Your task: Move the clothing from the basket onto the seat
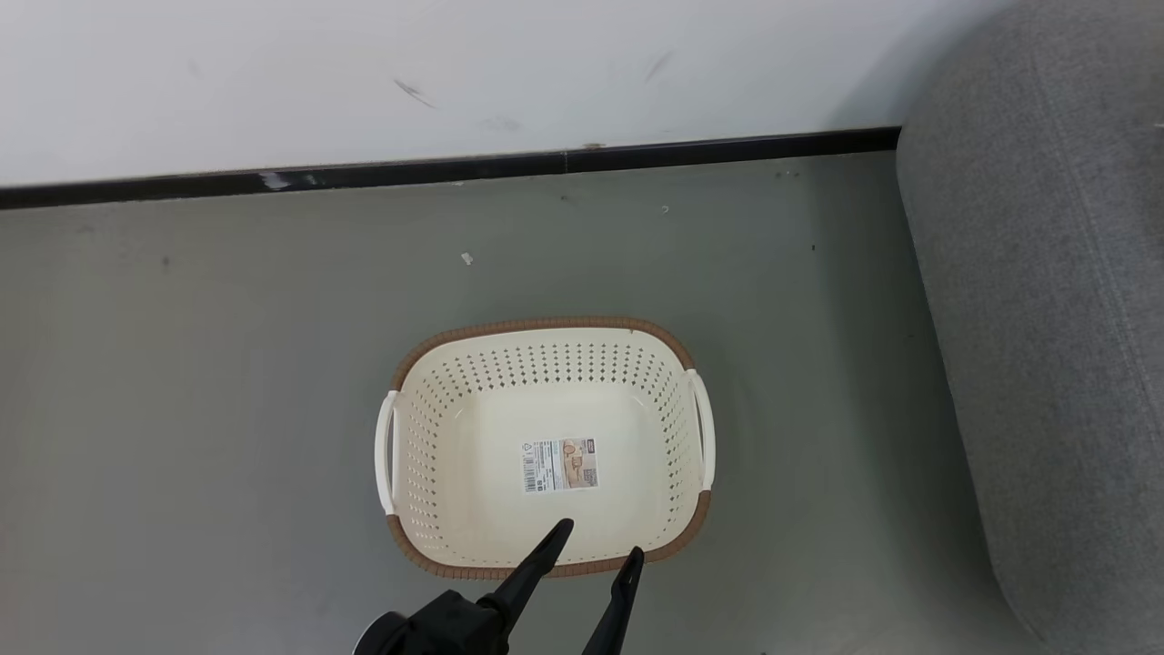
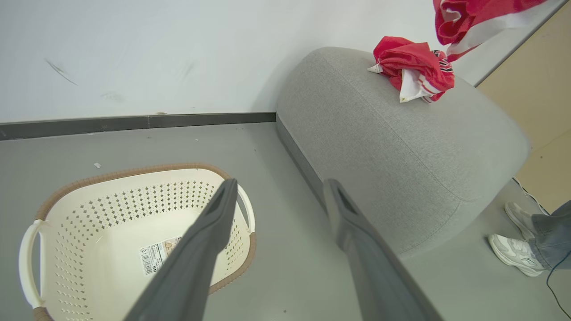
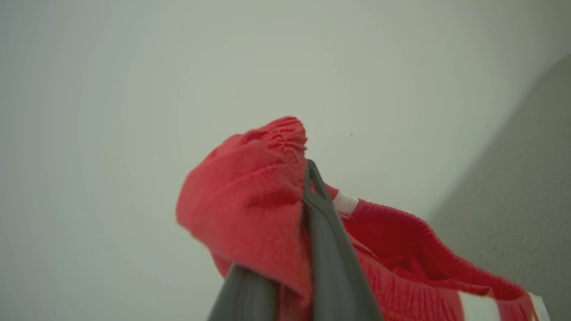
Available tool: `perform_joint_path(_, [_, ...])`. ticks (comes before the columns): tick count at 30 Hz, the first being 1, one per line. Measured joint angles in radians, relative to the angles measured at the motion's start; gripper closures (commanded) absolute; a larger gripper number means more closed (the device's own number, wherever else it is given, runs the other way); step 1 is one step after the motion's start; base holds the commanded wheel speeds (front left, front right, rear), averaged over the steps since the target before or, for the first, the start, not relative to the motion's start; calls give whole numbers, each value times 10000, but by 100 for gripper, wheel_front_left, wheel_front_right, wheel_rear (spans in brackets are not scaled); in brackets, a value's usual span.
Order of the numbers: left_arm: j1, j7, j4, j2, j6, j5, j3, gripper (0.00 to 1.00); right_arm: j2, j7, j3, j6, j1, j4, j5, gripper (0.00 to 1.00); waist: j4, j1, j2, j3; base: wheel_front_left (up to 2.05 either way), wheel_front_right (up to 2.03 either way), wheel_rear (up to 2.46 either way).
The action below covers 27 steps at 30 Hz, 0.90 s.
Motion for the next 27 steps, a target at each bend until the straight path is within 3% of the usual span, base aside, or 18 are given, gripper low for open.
perform_joint_path(14, [-336, 86, -151, 90, -90, 42, 23, 0, -1124, -529, -1258, 0, -1315, 384, -1135, 100, 505, 0, 0, 880, 0, 0, 0])
perform_joint_path(27, [-716, 497, -268, 288, -102, 265, 0, 0, -986, -777, -1837, 2, -798, 1078, -1636, 100, 490, 0, 0, 1809, 0, 0, 0])
